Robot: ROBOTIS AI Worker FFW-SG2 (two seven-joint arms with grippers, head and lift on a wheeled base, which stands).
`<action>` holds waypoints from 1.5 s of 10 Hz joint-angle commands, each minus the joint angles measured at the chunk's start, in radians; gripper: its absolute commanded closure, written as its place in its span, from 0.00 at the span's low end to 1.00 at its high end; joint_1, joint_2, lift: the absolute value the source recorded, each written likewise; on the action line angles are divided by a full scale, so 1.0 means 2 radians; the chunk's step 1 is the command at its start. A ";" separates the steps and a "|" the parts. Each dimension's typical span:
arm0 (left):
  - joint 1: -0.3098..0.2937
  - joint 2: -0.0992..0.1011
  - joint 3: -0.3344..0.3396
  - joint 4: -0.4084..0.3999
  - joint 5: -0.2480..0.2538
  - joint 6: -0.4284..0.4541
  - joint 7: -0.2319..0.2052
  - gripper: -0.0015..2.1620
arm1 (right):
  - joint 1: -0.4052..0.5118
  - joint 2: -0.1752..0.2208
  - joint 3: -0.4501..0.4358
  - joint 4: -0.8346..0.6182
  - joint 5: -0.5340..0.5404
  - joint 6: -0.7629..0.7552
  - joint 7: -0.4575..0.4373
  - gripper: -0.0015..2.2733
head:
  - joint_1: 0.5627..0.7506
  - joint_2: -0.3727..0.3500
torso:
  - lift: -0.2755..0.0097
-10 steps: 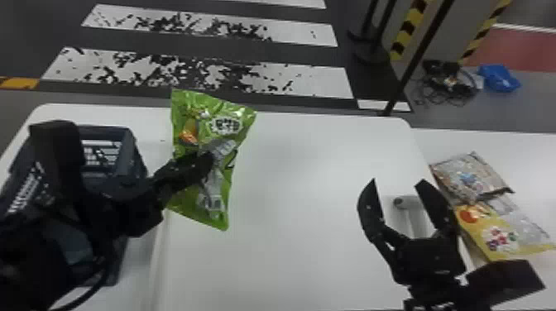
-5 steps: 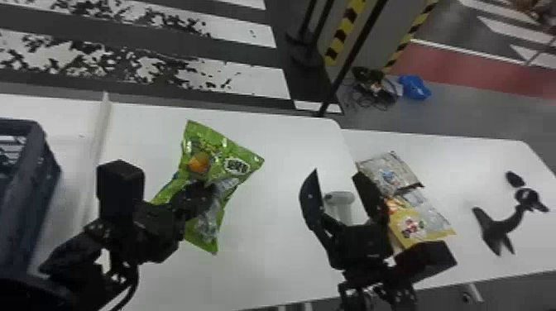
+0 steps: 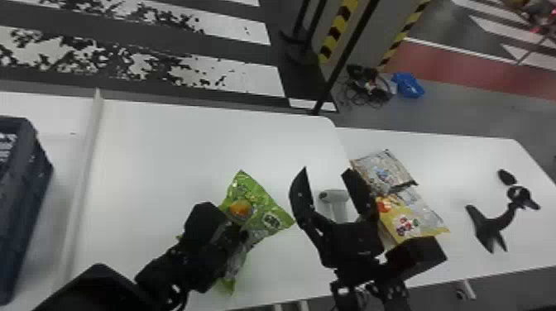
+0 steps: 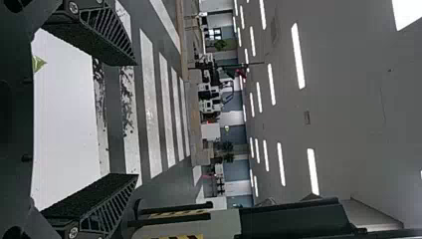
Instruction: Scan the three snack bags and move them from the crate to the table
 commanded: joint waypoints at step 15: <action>0.174 0.037 0.293 -0.220 0.099 -0.137 -0.035 0.01 | 0.026 -0.005 0.017 0.015 -0.013 -0.004 0.018 0.06 | 0.70 0.17 | 0.75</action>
